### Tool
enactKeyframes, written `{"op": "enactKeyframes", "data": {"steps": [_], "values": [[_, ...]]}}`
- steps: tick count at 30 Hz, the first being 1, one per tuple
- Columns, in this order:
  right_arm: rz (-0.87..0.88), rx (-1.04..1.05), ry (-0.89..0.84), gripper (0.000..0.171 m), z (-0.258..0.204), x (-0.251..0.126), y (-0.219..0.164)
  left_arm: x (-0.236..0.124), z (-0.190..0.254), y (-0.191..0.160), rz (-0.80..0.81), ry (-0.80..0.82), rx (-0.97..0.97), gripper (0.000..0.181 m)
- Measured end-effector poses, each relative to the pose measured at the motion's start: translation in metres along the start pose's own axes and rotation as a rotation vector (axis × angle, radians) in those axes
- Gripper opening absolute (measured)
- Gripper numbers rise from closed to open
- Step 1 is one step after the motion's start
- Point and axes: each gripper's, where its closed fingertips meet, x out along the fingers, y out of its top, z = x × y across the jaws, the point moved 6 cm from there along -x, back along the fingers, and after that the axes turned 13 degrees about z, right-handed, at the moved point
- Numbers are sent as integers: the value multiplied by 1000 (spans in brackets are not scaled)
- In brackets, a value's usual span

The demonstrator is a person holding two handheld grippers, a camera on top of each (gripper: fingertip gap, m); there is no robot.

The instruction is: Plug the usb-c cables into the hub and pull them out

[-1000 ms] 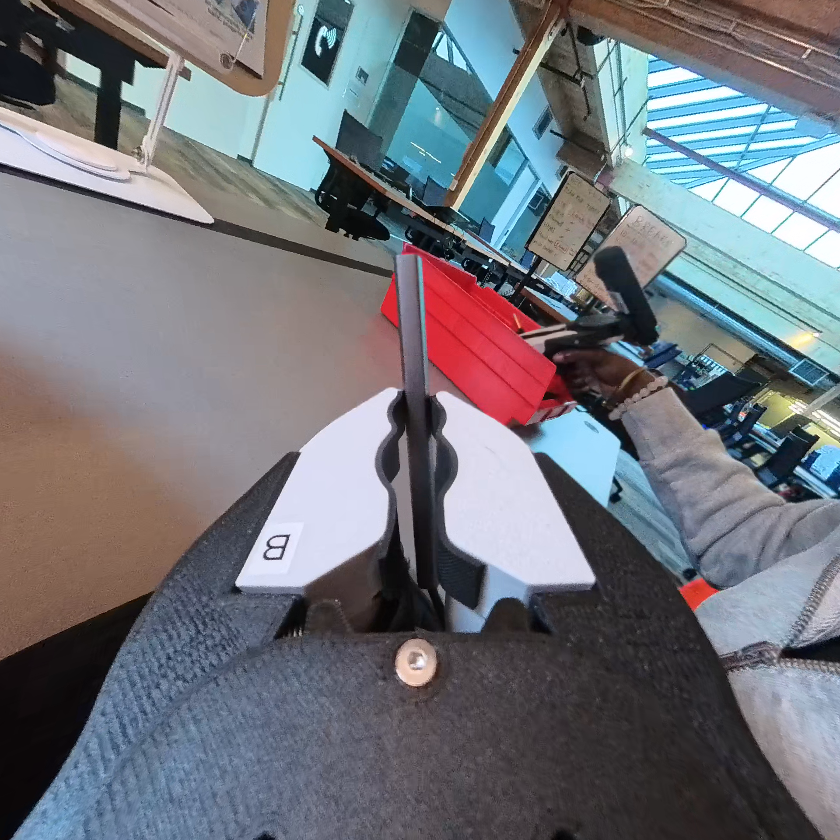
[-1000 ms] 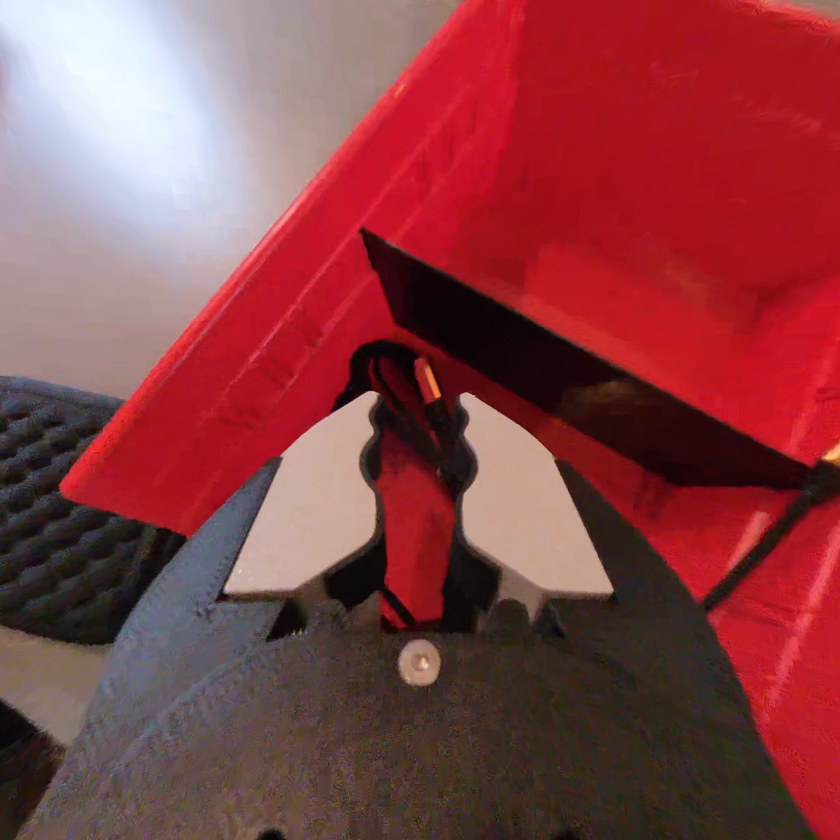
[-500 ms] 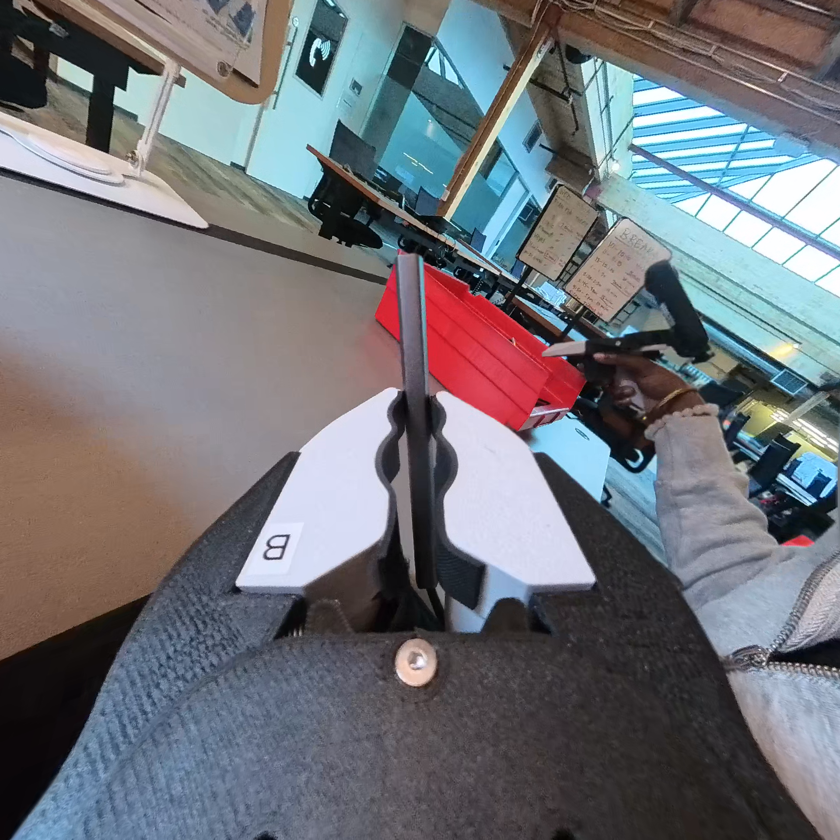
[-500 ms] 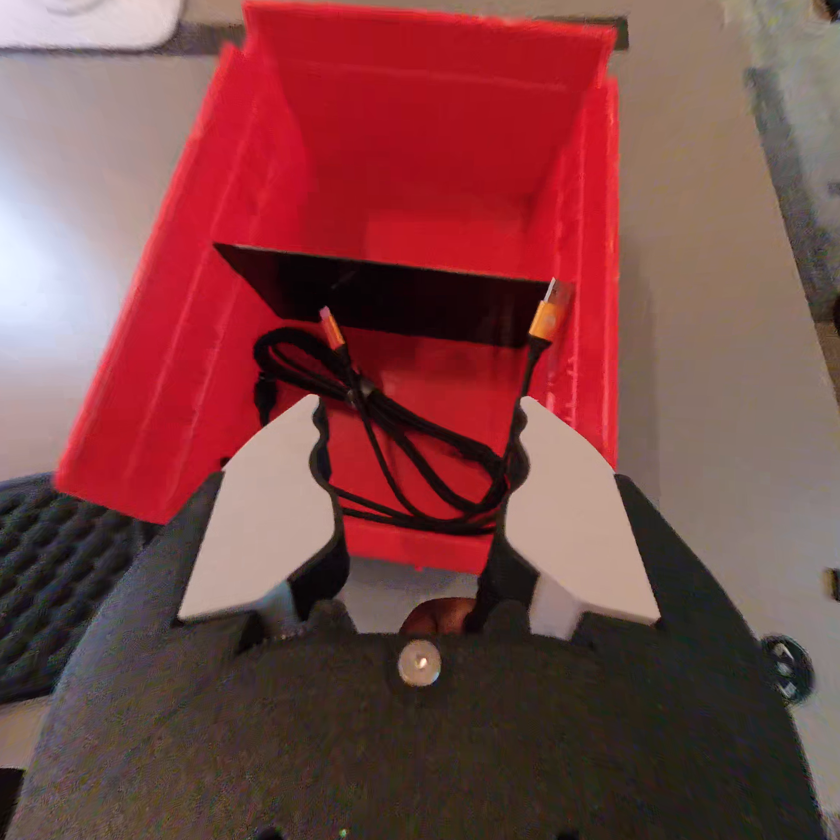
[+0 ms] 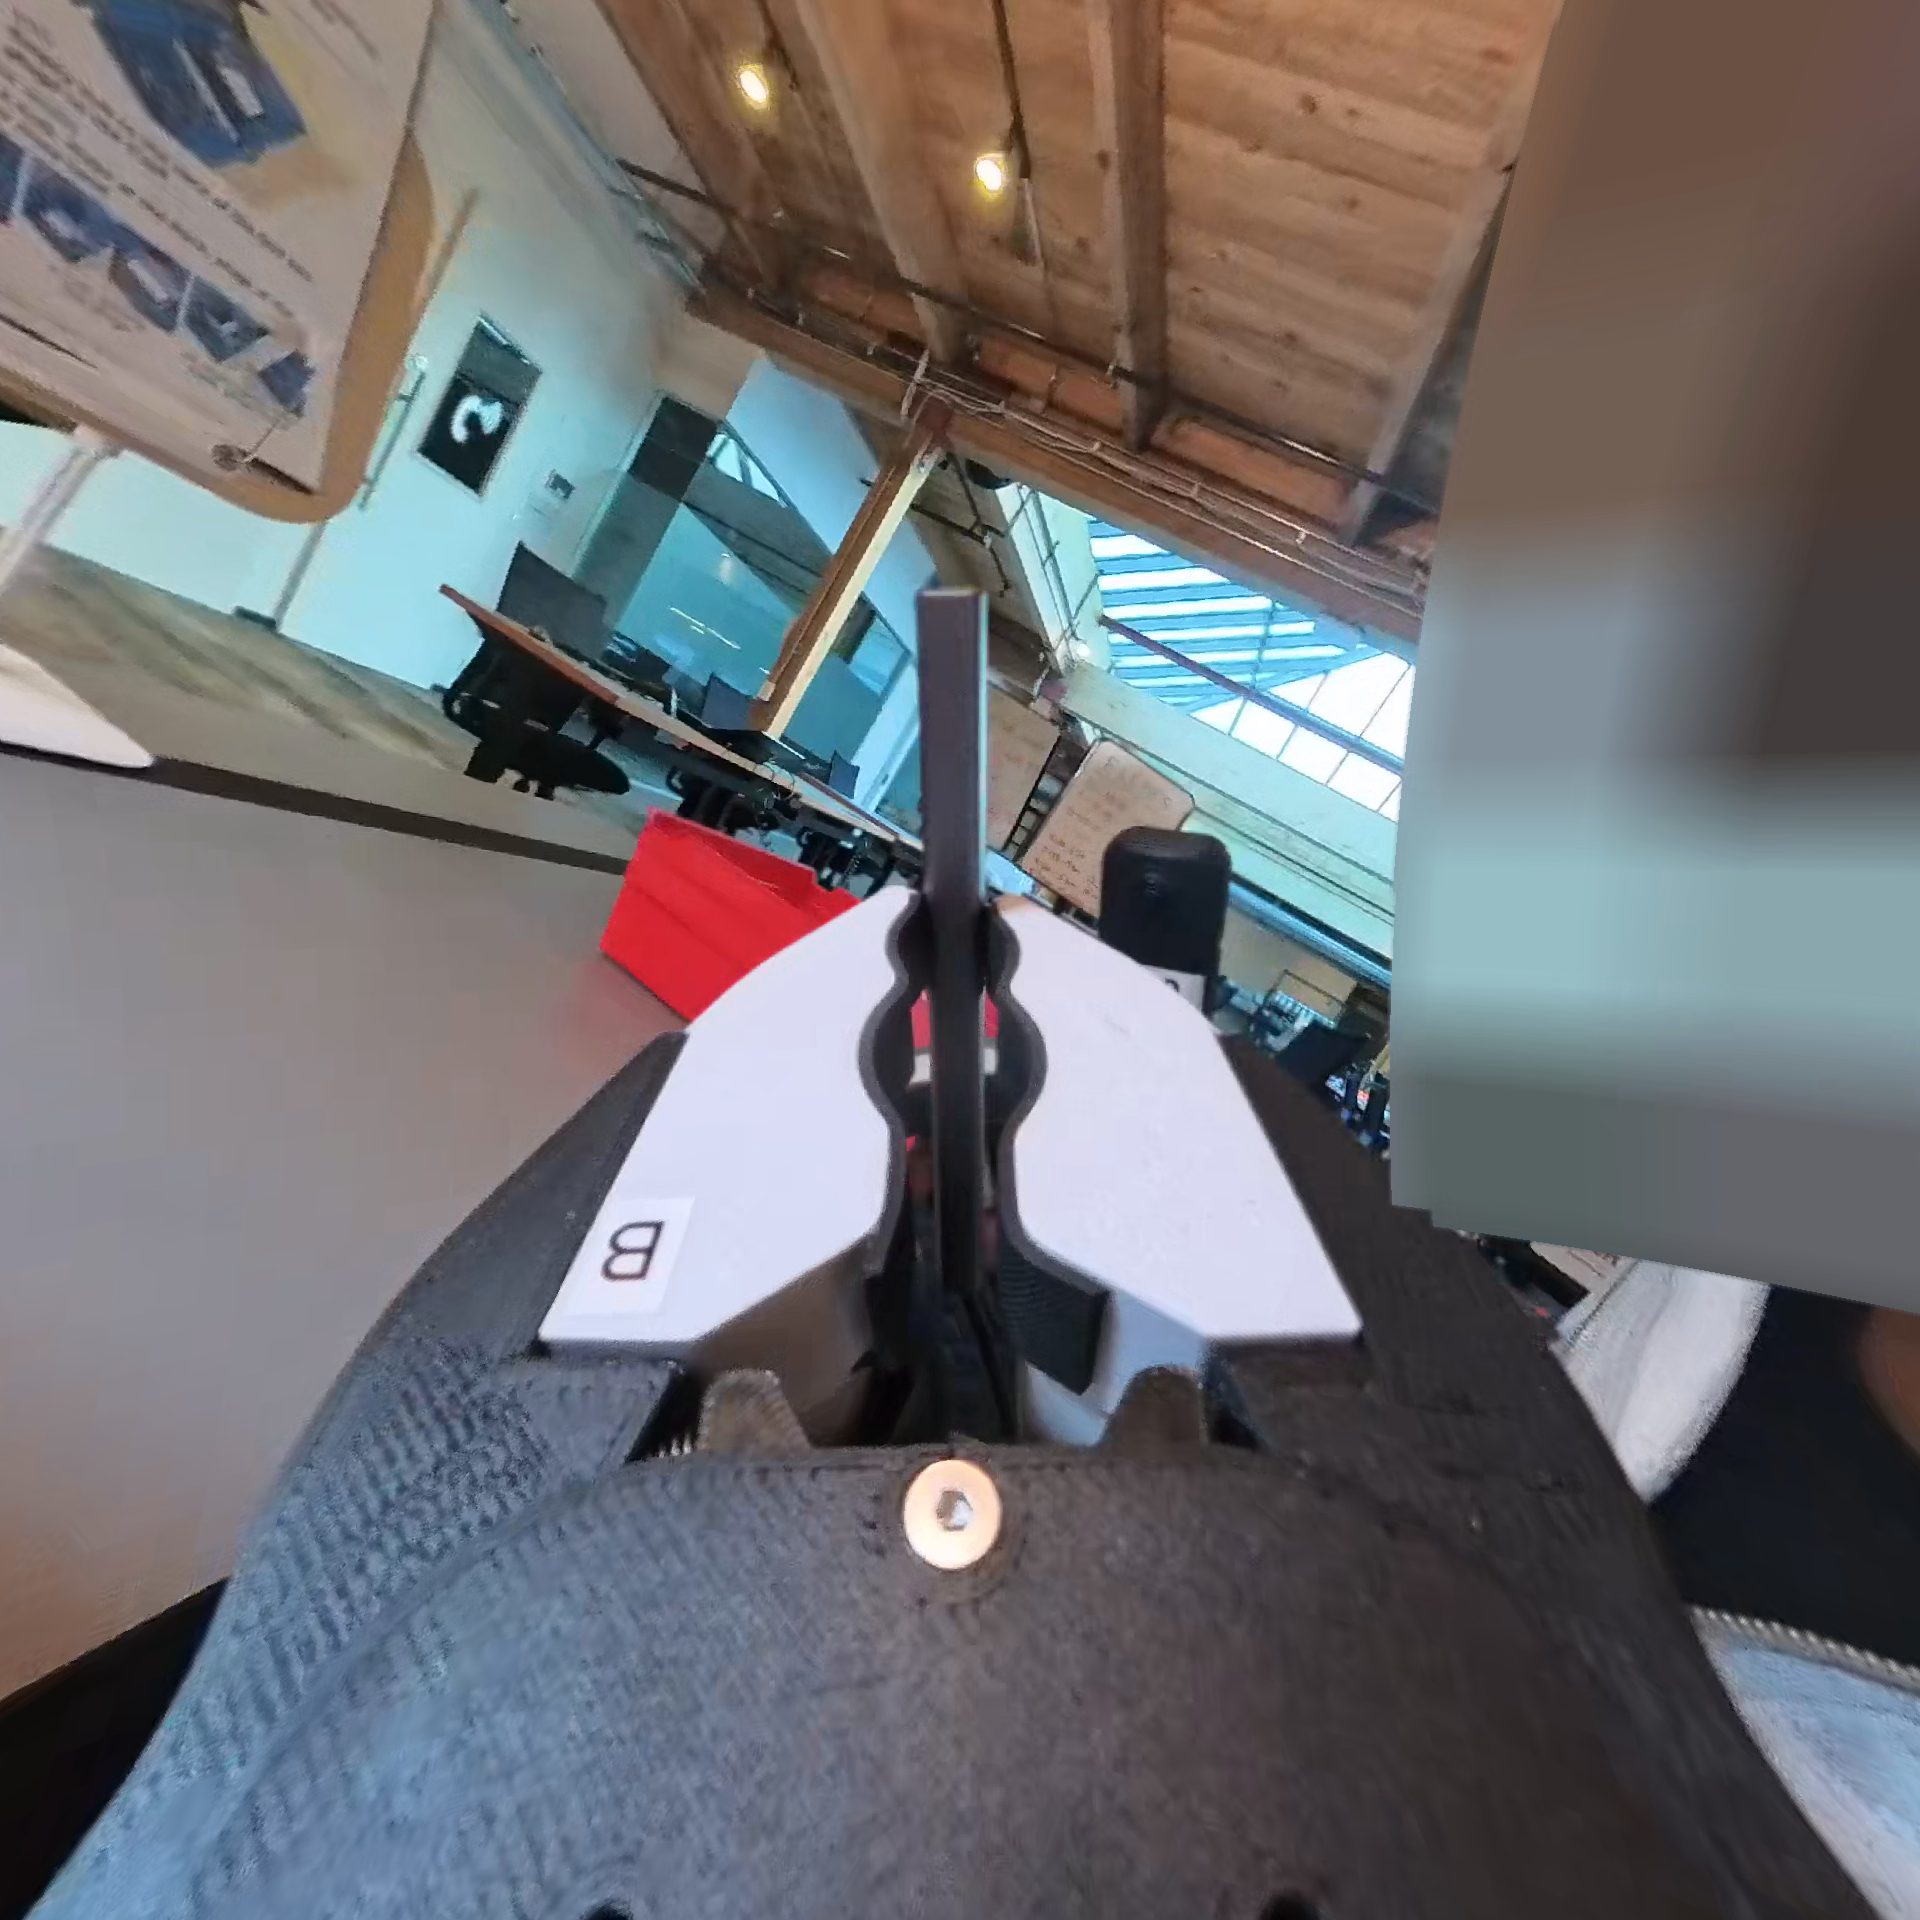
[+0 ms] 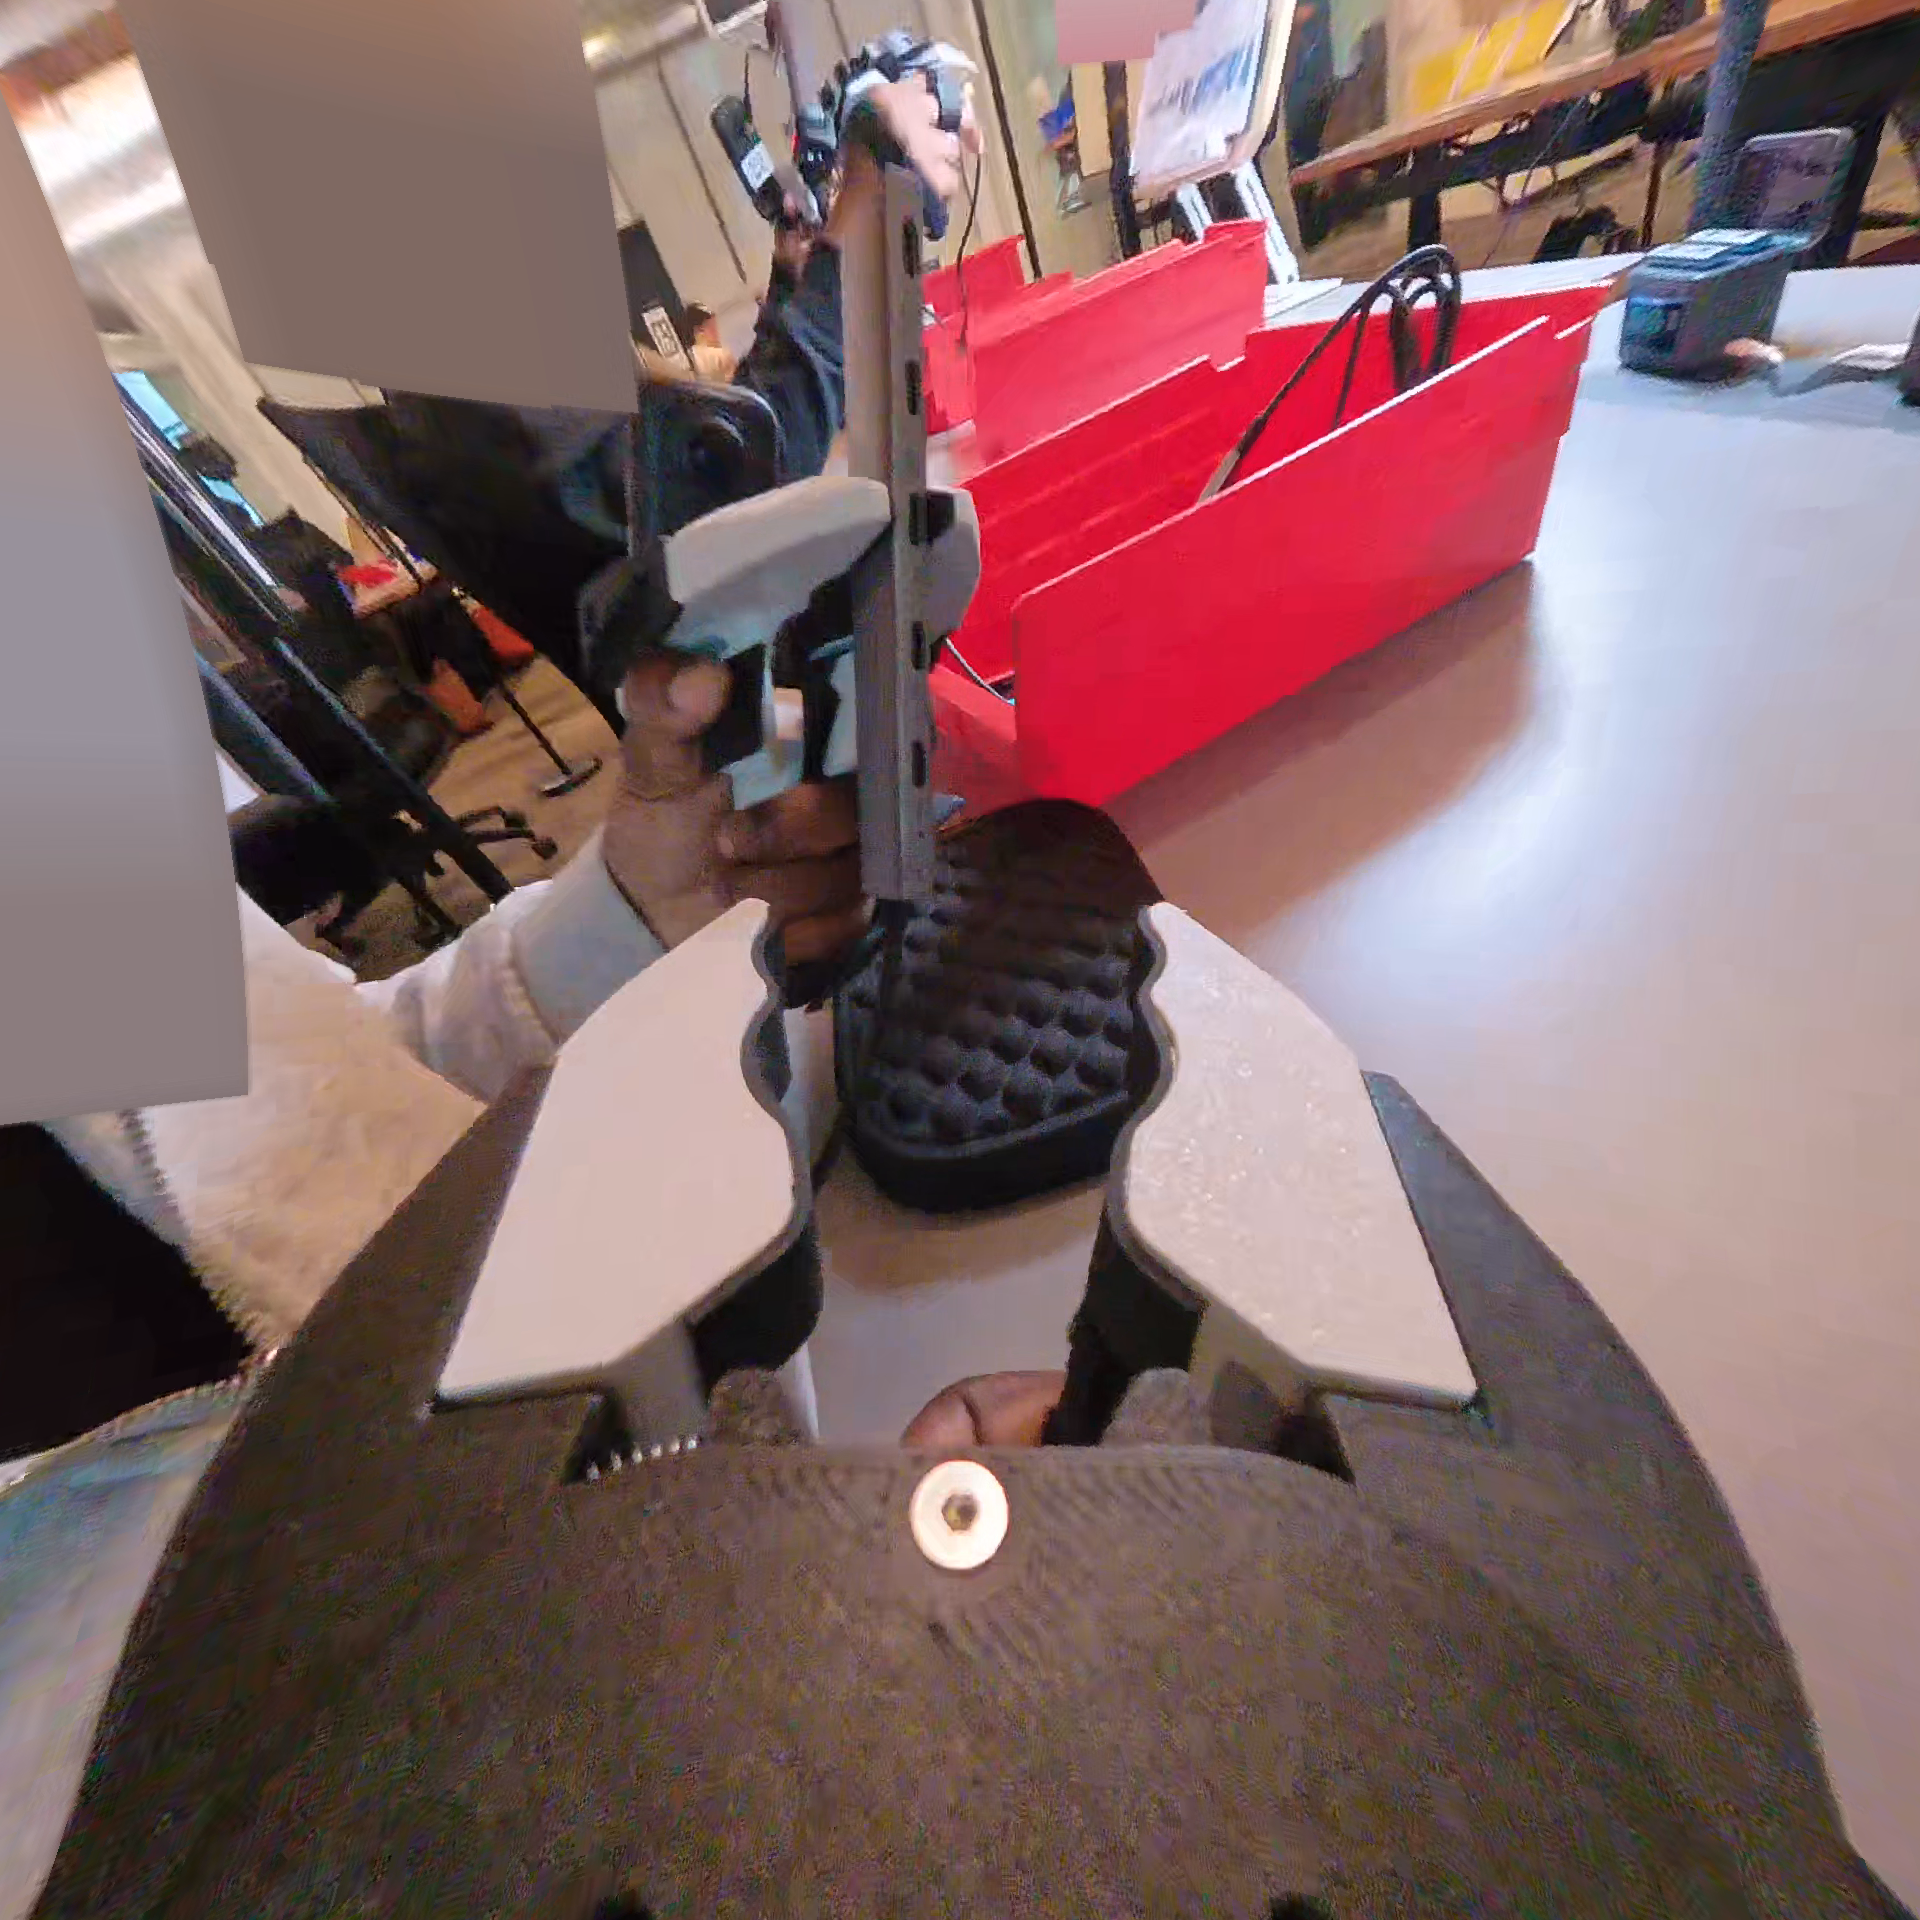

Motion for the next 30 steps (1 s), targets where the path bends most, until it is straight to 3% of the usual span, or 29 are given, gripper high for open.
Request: {"op": "enactKeyframes", "data": {"steps": [3,5,8,11,15,17,20,23,27,30], "values": [[17,6,82,50,-15,20,0,5,17,-5,-35,-66,36,11],[-20,-28,111,13,-23,23,0,7,25,-10,-48,-95,41,17],[63,-165,90,9,-30,8,17,5,31,-3,-9,-111,133,36],[282,-294,49,9,-32,-29,72,-8,18,0,36,-18,300,54],[506,-657,-153,9,-22,-93,172,-16,6,-10,26,-37,293,55],[510,-854,-213,9,-16,-123,214,-17,1,-18,6,-29,290,53],[399,-941,-355,9,23,-162,255,-15,0,-24,8,-42,254,53],[254,-967,-458,9,85,-199,260,-17,-2,-21,51,-56,205,52],[28,-832,-542,9,170,-240,215,-21,-7,-16,89,-60,138,51],[-245,-686,-678,10,216,-267,170,-20,-11,-16,81,-44,100,50]]}}
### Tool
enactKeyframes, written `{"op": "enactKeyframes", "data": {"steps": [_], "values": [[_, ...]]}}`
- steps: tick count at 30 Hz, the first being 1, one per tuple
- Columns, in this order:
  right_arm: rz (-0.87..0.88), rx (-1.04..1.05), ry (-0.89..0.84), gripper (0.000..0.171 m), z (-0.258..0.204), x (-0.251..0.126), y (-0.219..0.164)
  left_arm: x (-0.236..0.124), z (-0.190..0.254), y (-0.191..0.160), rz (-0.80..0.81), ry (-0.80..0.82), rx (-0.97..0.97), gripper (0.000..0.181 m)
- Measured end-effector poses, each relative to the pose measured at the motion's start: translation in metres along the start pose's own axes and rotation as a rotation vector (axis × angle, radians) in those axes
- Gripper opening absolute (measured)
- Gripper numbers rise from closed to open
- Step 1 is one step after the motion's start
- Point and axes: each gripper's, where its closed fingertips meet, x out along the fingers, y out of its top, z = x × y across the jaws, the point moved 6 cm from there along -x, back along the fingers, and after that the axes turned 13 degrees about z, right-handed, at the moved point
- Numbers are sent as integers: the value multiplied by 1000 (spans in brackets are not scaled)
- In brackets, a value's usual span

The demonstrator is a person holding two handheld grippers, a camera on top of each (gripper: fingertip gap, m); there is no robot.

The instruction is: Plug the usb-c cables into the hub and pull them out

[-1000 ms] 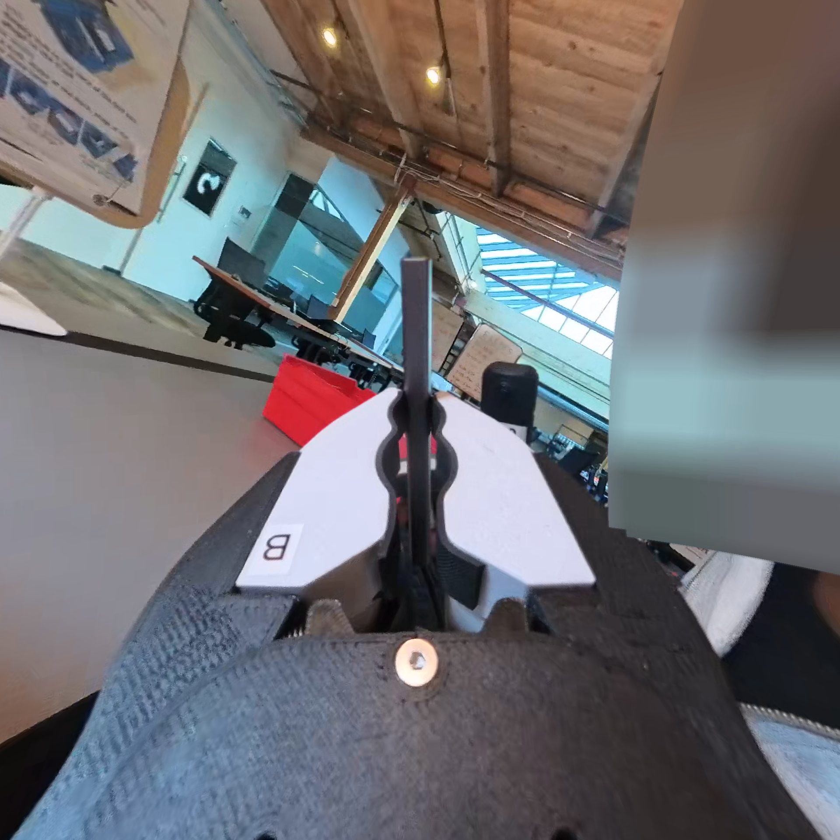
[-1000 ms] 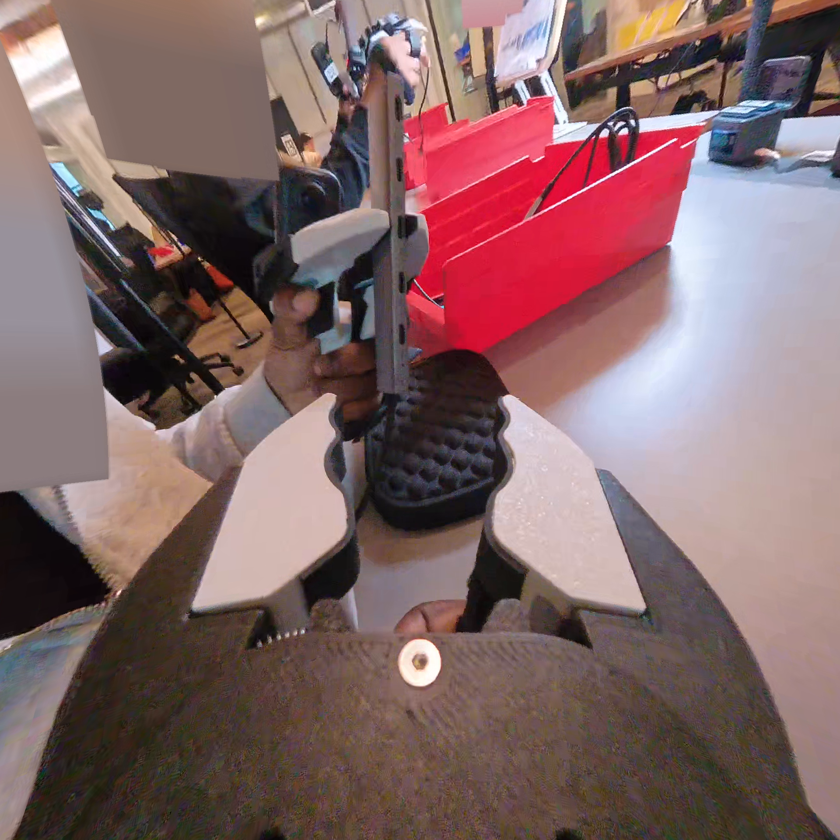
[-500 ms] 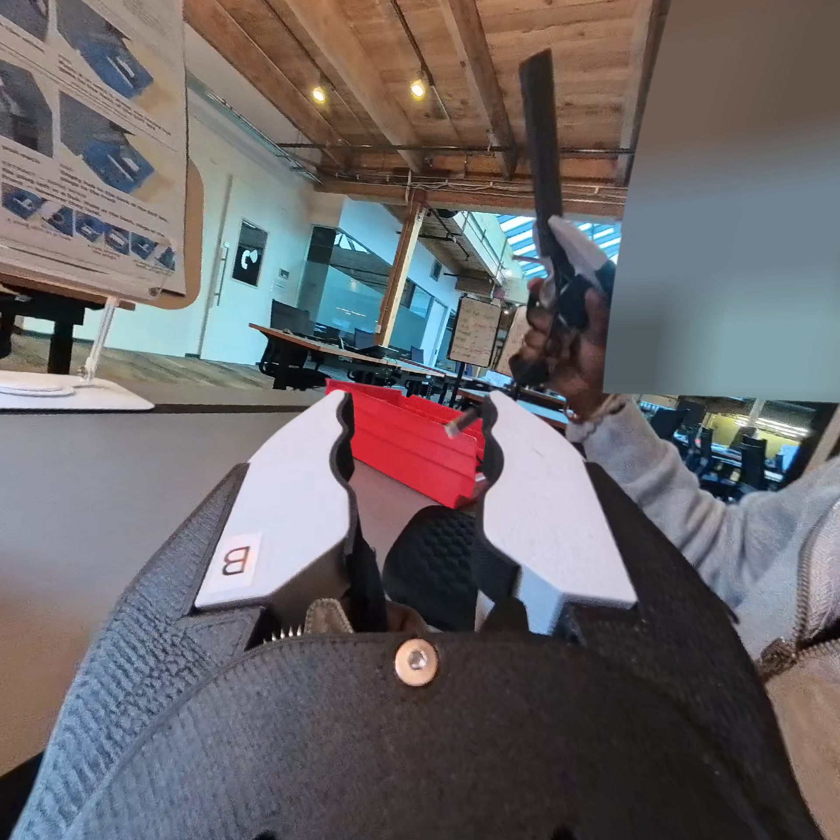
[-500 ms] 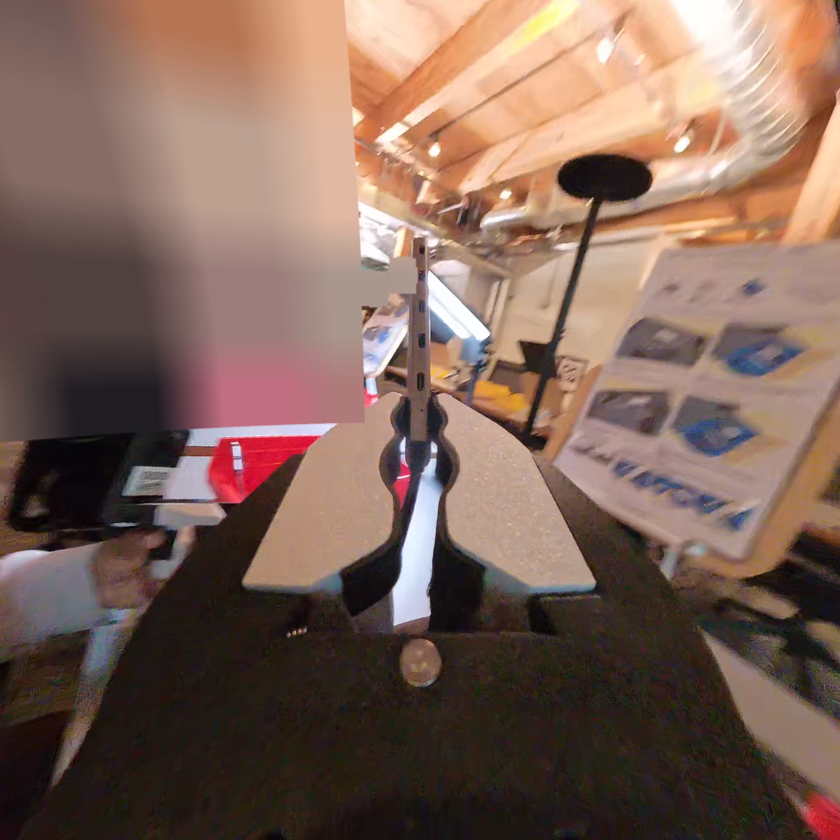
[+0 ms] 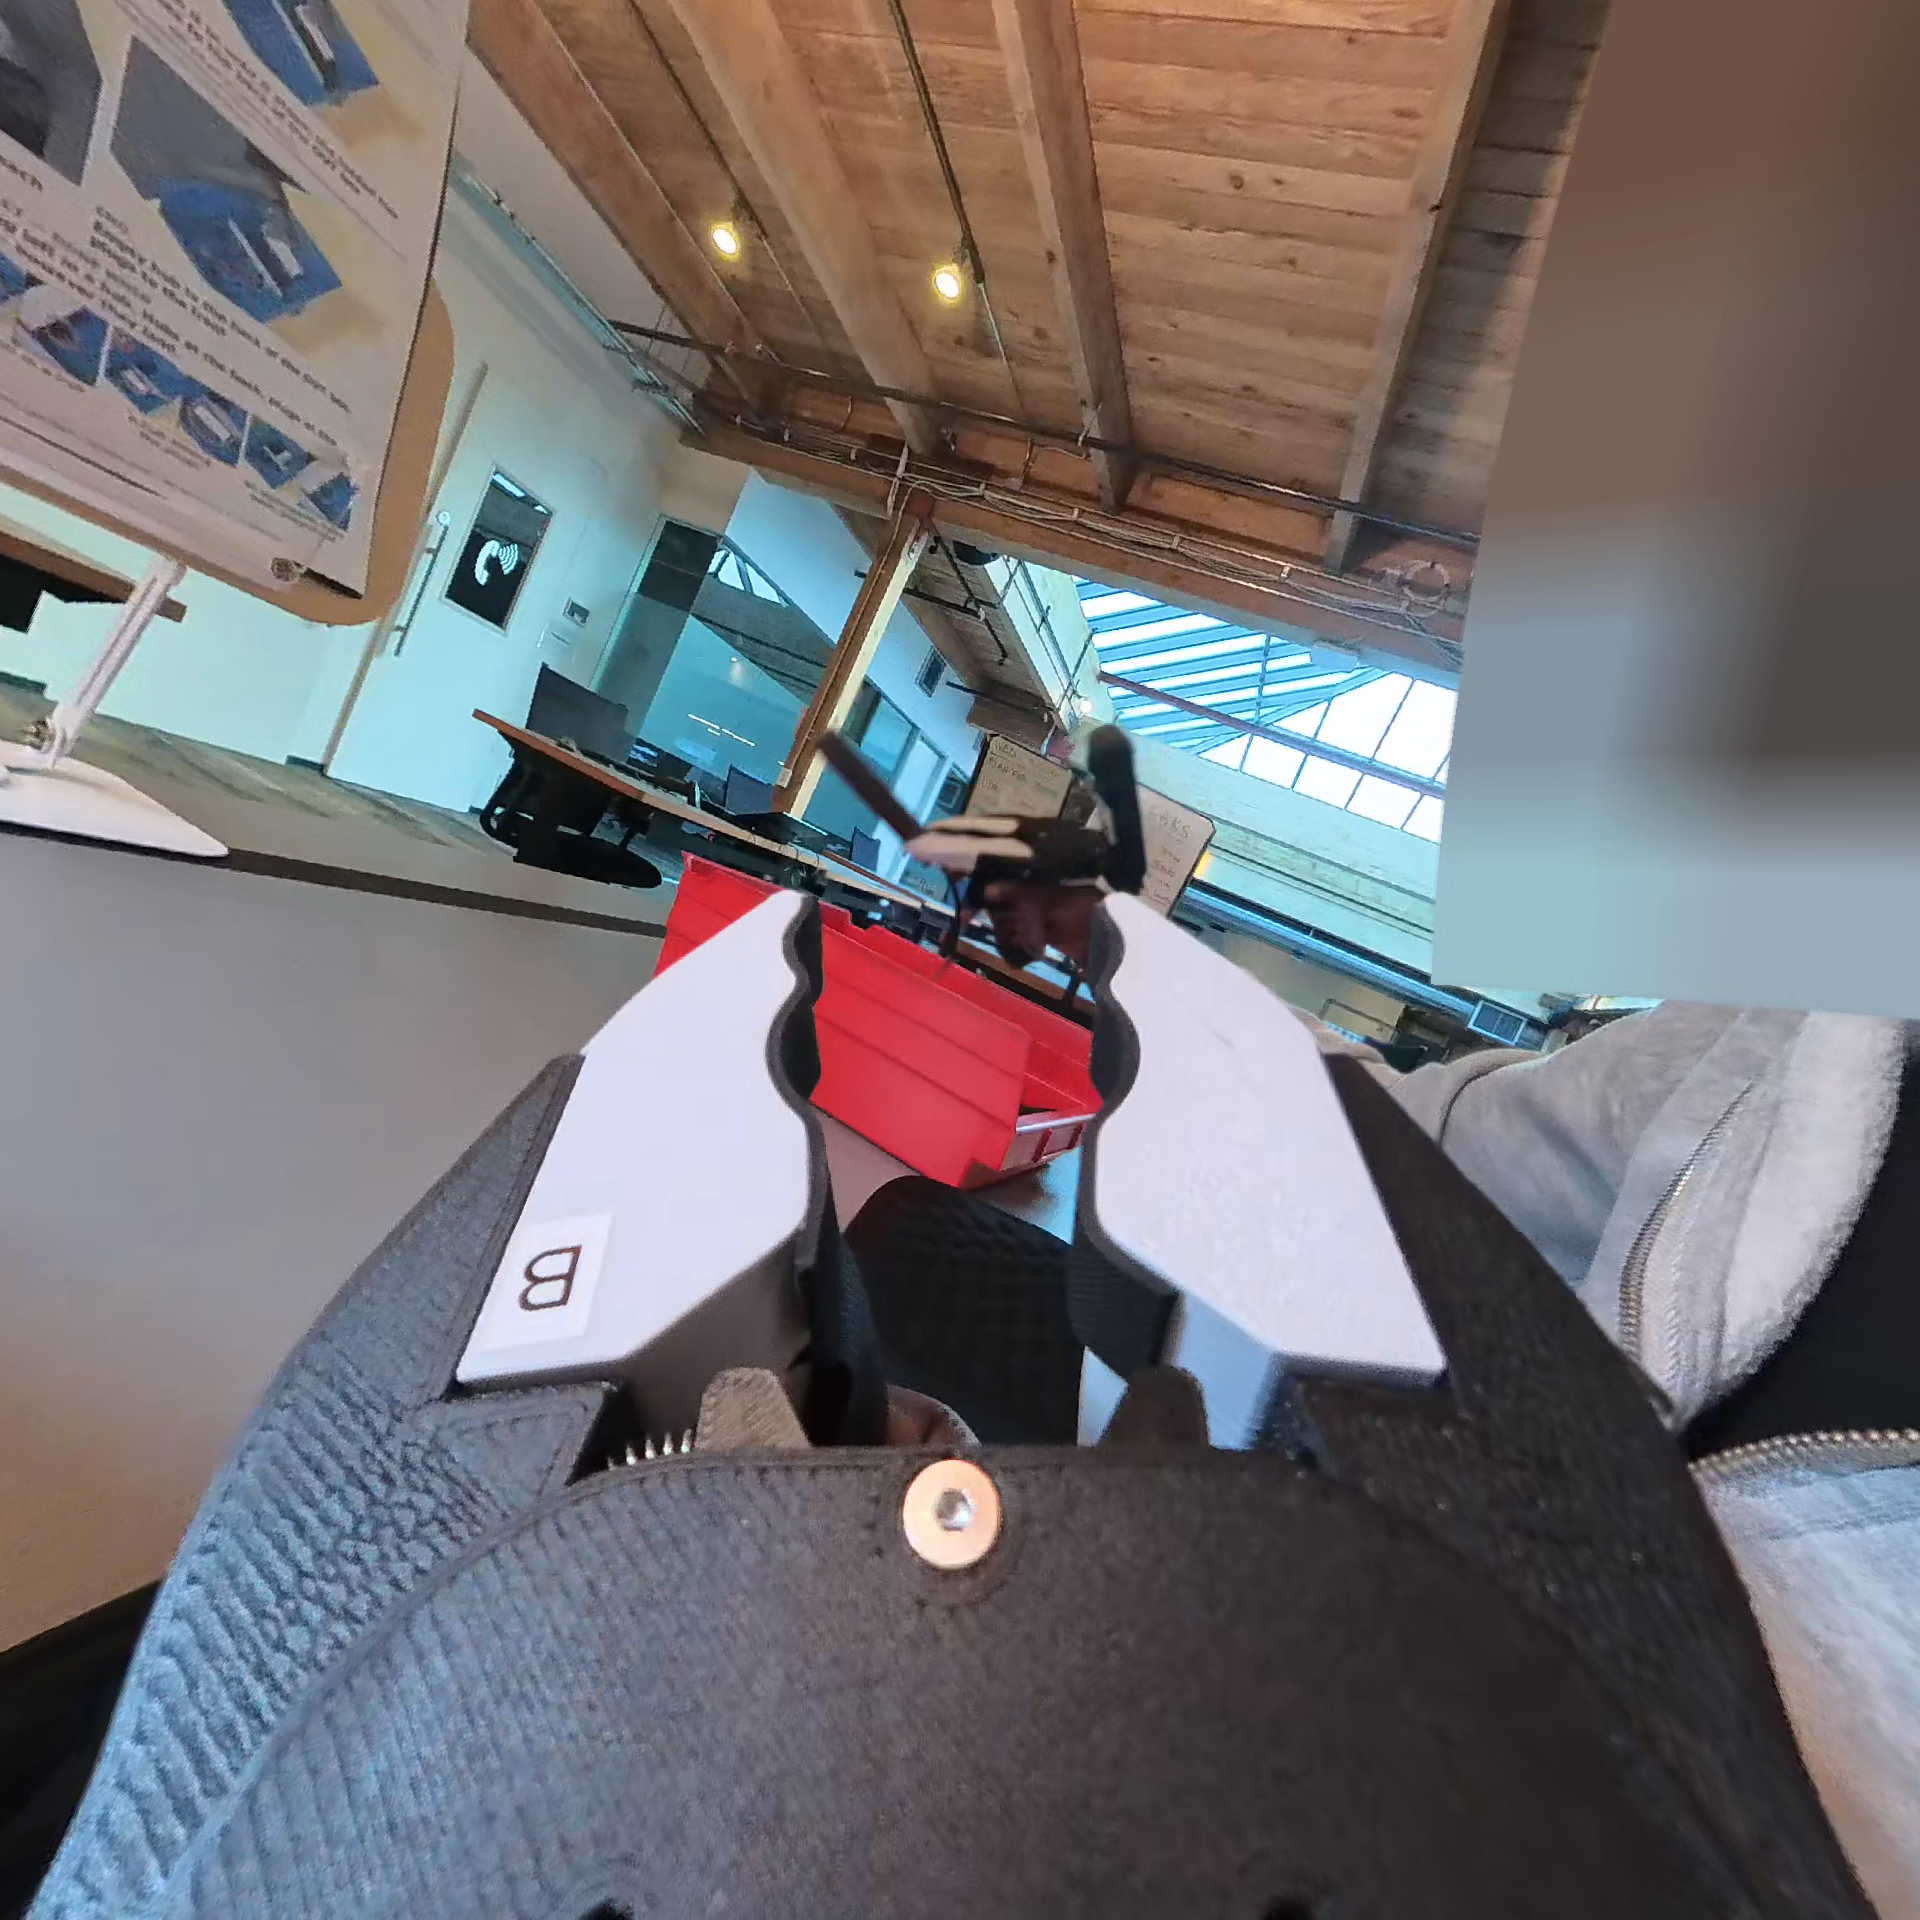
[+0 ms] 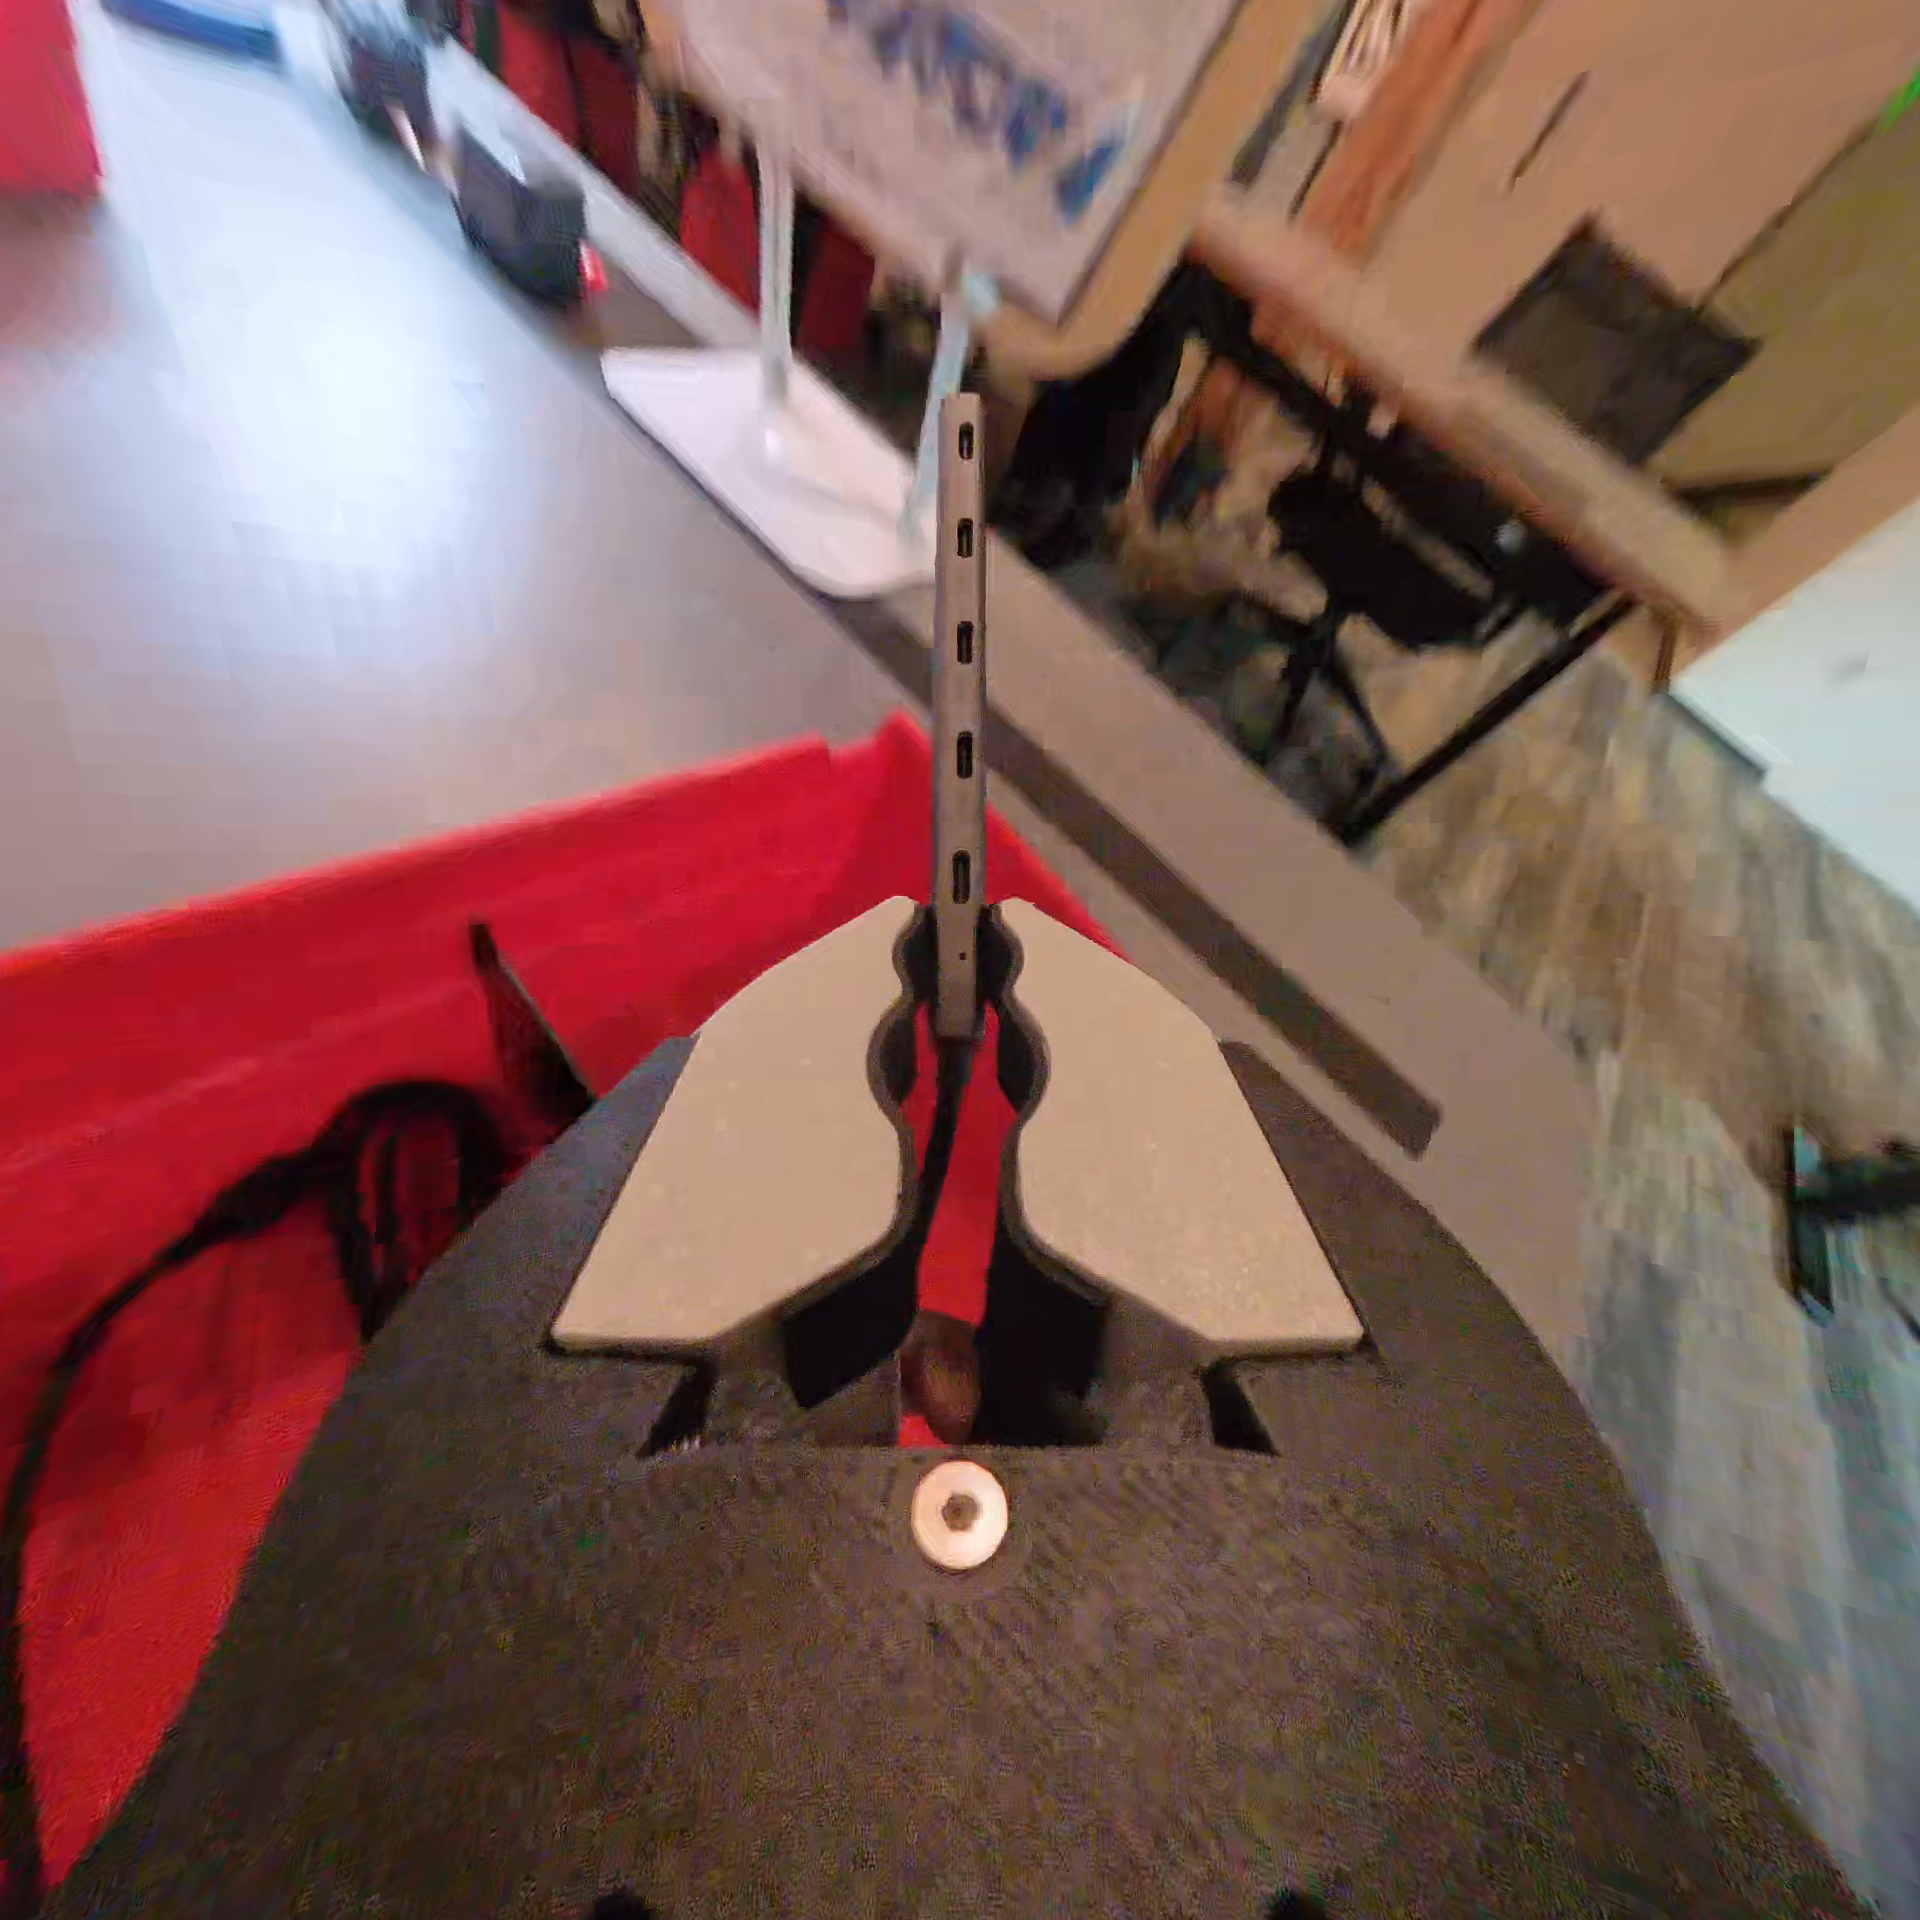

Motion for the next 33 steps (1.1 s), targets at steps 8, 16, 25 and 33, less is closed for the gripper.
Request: {"op": "enactKeyframes", "data": {"steps": [8,16,25,33], "values": [[-580,-99,12,76,-10,20,-50,3,2,-5,-54,-31,6,54],[-59,82,-242,124,-20,17,52,10,18,-9,-189,-99,106,84],[292,440,4,117,-134,5,106,-11,-27,108,-420,387,439,77],[503,853,232,103,-267,38,71,-59,-159,169,-994,1070,791,62]]}}
